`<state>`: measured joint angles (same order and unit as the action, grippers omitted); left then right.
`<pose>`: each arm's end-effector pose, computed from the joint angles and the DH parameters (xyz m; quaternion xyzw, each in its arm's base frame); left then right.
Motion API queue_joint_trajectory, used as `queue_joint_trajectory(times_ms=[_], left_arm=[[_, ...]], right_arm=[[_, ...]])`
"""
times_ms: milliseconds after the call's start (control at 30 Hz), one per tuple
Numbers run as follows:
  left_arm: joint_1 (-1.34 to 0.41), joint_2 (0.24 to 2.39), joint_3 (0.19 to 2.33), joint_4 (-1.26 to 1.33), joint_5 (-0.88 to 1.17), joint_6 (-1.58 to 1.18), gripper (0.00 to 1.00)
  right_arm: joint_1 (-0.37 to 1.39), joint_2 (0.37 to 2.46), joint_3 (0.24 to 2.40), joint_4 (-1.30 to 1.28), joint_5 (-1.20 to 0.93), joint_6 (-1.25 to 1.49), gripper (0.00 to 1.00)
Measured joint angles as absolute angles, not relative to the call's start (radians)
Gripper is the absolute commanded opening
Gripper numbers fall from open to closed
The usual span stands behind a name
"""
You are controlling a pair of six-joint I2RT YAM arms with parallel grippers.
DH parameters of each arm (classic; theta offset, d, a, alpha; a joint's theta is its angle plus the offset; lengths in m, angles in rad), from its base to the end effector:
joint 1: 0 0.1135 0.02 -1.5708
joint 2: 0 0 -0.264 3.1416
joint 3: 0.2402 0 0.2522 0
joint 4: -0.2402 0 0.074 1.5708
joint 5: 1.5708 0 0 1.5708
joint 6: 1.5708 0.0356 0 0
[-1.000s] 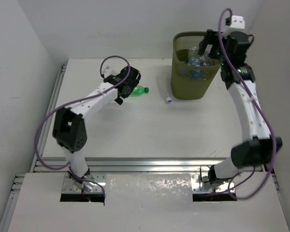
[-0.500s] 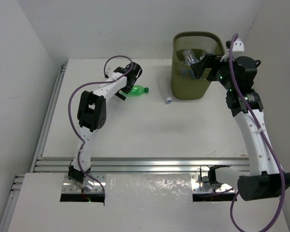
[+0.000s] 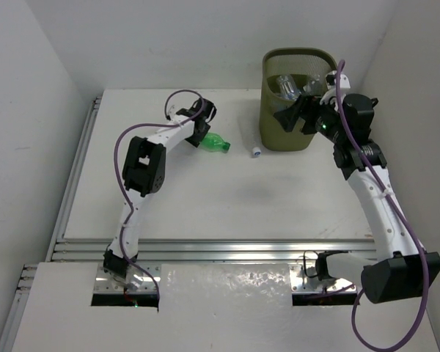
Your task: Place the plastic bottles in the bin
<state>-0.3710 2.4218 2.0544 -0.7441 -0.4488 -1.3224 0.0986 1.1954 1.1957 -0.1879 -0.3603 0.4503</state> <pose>0.4862 -0.1726 0.1605 -0.4798 0.8207 -0.0227 0.3093 0.2710 0.0394 0.3992 0.0201 0.7661 0.3029 0.5666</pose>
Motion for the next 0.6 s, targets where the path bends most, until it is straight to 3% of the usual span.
queue_joint_trajectory(times_ms=[67,100,233,433,600], left_arm=[[-0.368,2.422,2.045,-0.716,-0.427,-1.317,0.04],[-0.365,2.421,2.040,-0.702,-0.421,-1.313,0.00],[-0.358,2.326,1.872,-0.569,-0.372,-1.214,0.00],[-0.361,1.747,1.014,0.014,-0.106,-0.942,0.00],[-0.387,1.401,0.744,0.414,0.163,-0.853,0.00]], right_arm=[[0.103,1.192,1.178,-0.175,-0.373,0.457,0.99],[0.106,1.190,1.165,-0.166,-0.383,0.461,0.99],[0.139,1.188,1.094,-0.136,-0.483,0.476,0.99],[0.324,1.191,0.912,-0.036,-0.648,0.499,0.99],[0.420,1.267,0.849,0.055,-0.676,0.538,0.99]])
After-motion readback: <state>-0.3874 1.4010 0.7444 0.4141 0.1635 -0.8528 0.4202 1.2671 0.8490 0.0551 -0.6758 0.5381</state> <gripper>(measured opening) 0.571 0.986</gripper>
